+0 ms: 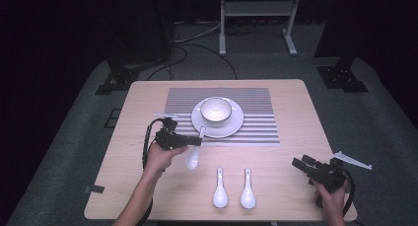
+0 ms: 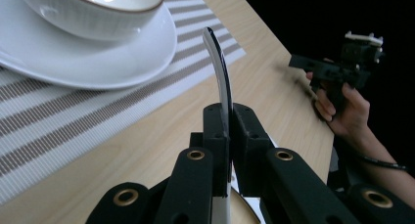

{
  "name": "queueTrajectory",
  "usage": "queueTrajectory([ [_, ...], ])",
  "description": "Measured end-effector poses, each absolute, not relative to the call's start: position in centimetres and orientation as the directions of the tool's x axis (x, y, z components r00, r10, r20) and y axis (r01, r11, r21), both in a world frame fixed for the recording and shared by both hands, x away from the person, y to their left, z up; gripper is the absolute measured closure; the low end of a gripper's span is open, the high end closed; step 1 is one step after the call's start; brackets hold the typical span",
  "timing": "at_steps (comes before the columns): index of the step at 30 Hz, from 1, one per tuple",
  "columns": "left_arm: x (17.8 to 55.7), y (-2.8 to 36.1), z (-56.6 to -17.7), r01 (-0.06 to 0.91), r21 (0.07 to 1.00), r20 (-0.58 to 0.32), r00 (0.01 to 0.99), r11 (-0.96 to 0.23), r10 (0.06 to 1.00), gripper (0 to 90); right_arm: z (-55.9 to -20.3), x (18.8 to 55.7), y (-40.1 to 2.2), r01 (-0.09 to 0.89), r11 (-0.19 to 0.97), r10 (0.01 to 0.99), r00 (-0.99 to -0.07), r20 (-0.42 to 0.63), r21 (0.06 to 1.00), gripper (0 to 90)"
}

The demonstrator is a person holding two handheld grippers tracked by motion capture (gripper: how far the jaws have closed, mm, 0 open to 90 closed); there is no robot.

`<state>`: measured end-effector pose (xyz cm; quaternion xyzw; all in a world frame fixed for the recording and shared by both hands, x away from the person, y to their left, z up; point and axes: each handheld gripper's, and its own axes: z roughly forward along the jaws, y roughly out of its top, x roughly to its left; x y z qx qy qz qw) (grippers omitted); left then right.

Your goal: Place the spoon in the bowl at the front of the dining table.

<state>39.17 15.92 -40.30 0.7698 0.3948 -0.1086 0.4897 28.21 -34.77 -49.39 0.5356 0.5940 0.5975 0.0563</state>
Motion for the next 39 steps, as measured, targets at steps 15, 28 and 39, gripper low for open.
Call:
queueTrajectory([
  [15,42.2,15.3,-38.7,0.729,0.662,-0.557,0.635,-0.176,0.536,84.9,-49.4,28.2,-34.8,0.568,-0.291,0.701,-0.421,0.576,0.77,22.1],
  [28,45.0,14.4,-37.4,0.738,0.656,-0.546,0.61,-0.16,0.574,85.0,-49.4,28.2,-34.9,0.567,-0.295,0.699,-0.421,0.578,0.769,22.1],
  [39,46.7,14.1,-37.5,0.755,0.642,-0.564,0.583,-0.134,0.584,85.1,-49.4,28.3,-34.9,0.566,-0.303,0.693,-0.421,0.585,0.766,22.1],
])
